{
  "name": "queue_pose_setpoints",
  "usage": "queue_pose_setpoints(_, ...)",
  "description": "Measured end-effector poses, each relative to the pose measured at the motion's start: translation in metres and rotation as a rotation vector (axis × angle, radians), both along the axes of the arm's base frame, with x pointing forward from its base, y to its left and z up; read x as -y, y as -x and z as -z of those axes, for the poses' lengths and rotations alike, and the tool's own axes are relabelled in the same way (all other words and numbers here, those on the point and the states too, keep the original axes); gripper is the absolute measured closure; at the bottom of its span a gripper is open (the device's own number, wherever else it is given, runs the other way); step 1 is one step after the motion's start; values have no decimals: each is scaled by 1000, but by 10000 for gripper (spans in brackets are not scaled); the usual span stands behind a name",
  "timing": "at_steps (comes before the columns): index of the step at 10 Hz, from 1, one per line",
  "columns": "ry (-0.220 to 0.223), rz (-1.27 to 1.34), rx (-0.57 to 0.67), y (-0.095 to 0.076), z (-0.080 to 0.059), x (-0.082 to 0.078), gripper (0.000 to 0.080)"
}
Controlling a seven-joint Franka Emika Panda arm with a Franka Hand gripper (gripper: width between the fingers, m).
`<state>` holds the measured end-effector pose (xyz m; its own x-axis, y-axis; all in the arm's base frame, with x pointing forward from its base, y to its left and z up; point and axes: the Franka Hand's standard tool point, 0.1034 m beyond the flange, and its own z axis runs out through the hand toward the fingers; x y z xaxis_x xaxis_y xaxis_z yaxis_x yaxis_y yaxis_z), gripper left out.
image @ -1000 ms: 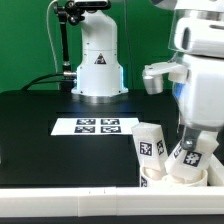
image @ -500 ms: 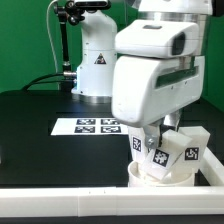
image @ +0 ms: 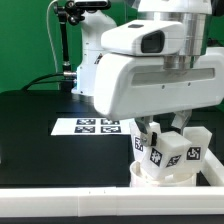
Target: Assemble stool
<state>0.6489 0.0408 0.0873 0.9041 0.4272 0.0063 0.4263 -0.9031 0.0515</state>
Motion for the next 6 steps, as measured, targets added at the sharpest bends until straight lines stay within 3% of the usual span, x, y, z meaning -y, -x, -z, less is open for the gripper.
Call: queue_pose_setpoints(6,-75,570,128,0,4,-11,462)
